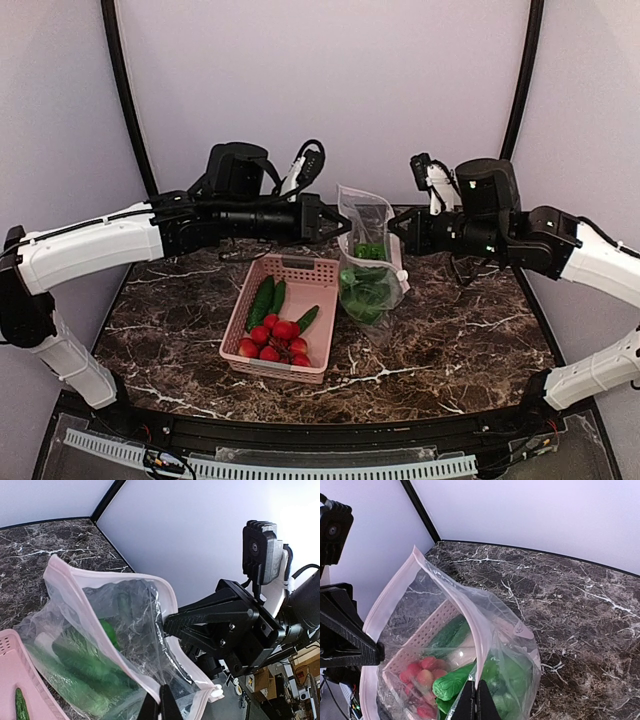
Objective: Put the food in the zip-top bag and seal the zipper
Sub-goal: Adjust the zipper food storage bag at the center of the board.
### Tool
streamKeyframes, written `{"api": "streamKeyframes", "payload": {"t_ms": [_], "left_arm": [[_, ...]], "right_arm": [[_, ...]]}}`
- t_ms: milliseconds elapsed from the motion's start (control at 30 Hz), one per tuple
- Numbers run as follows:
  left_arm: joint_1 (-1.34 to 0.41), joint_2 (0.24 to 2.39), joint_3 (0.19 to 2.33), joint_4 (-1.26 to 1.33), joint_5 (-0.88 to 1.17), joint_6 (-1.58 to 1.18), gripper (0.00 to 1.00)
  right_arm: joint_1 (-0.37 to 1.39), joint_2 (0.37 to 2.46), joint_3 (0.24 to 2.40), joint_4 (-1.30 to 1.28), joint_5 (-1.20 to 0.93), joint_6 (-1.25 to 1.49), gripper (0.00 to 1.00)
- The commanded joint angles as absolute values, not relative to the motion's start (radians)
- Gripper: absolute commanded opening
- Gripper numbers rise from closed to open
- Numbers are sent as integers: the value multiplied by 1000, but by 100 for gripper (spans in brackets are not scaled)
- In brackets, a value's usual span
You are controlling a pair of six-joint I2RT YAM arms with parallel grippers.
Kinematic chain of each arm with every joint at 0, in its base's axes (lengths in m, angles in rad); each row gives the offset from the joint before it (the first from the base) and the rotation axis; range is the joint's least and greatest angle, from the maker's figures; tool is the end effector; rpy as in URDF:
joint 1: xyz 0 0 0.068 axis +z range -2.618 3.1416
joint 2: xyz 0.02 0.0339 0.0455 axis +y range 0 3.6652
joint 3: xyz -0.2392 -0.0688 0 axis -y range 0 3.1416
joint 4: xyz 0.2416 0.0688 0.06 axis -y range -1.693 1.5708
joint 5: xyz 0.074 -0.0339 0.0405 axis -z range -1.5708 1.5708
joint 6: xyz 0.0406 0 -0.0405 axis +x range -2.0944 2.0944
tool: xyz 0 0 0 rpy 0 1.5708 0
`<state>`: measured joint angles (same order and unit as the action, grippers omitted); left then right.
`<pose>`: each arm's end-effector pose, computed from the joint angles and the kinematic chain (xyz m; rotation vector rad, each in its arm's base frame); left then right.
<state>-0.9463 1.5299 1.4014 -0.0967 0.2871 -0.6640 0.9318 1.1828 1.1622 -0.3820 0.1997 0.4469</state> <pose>0.2056 -0.3049 0.3558 0.5115 1.9556 -1.3547 0.1717 0.2175 0.3453 -0.3566 2.0013 0.6960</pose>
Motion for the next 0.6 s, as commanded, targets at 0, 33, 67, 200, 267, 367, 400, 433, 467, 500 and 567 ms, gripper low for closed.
{"api": "streamKeyframes", "payload": {"t_ms": [0, 33, 67, 200, 267, 367, 400, 433, 467, 500, 567], "left_arm": [[-943, 1561, 1440, -104, 331, -628, 1], [-943, 1564, 1437, -106, 319, -629, 1], [-943, 1563, 1433, -106, 314, -630, 1], [-940, 1552, 1410, -119, 280, -626, 1], [-938, 1542, 1396, -131, 262, -624, 1], [-932, 1531, 1370, -137, 255, -627, 1], [-932, 1530, 1364, -138, 258, -630, 1], [-932, 1530, 1361, -138, 259, -631, 1], [-932, 1529, 1360, -138, 261, -631, 1], [-932, 1529, 1359, -139, 262, -632, 1], [-932, 1529, 1358, -143, 261, -631, 10]], "right_arm": [[922, 1127, 1209, -411, 261, 439, 0], [922, 1123, 1208, -415, 264, 440, 0], [922, 1117, 1204, -417, 266, 439, 0], [921, 1112, 1183, -417, 261, 450, 0], [921, 1117, 1175, -415, 258, 457, 0], [921, 1125, 1170, -414, 250, 464, 0], [921, 1127, 1171, -412, 247, 465, 0], [920, 1131, 1171, -411, 244, 466, 0], [921, 1133, 1171, -410, 243, 466, 0], [920, 1133, 1170, -409, 242, 466, 0], [921, 1135, 1171, -405, 239, 466, 0]]}}
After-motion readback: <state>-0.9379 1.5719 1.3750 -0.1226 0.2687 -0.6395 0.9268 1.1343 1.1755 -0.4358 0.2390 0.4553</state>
